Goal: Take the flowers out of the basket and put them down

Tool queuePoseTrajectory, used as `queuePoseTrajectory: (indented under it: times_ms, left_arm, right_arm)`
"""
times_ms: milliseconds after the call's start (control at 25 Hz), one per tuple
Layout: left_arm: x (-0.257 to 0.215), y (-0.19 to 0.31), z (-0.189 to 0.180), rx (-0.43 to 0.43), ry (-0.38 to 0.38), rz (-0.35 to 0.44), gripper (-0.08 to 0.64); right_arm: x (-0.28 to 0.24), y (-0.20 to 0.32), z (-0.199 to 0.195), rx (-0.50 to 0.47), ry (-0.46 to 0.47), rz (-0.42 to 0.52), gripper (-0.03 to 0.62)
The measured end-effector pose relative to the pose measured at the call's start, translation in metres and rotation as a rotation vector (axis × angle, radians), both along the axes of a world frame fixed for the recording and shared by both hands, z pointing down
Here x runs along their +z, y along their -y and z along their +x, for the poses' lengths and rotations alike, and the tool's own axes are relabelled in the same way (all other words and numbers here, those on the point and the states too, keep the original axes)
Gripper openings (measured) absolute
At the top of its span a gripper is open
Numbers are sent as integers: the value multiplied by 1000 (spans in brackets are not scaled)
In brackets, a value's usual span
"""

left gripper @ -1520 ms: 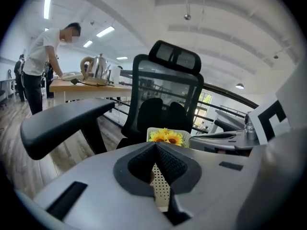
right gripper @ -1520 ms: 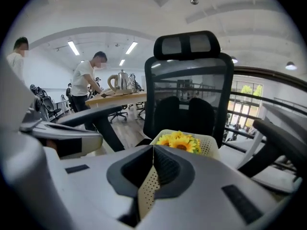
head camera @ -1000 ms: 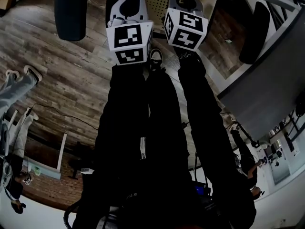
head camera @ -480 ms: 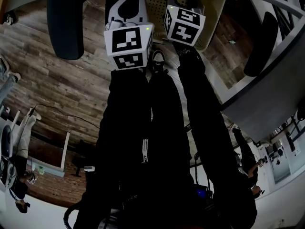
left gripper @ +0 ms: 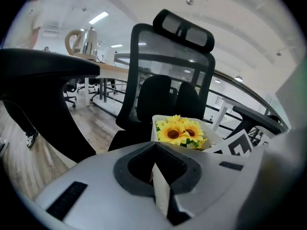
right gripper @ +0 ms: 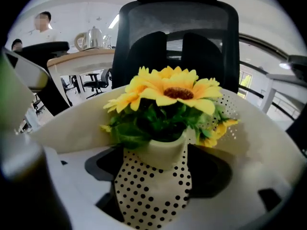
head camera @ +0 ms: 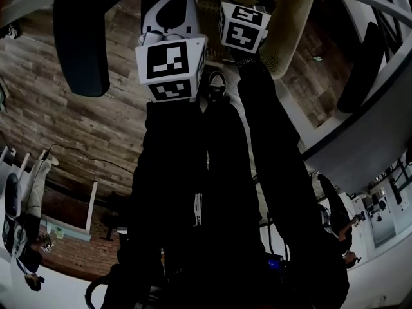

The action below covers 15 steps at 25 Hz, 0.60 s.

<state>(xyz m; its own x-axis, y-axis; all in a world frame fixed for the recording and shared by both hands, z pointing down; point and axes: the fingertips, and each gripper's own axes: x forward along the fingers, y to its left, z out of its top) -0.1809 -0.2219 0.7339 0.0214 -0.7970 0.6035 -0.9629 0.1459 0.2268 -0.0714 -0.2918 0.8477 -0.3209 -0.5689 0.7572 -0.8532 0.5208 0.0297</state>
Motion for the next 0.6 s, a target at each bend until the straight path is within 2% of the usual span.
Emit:
queuePoseTrajectory:
  times_ms: [320, 600]
  left_arm:
    - [2, -3, -11, -2, 10, 25, 0]
    - [2, -6, -20, -14, 16, 49, 0]
  right_arm:
    - [14, 25, -10, 10, 6, 77, 469]
    - [18, 56, -21, 72, 26, 130, 476]
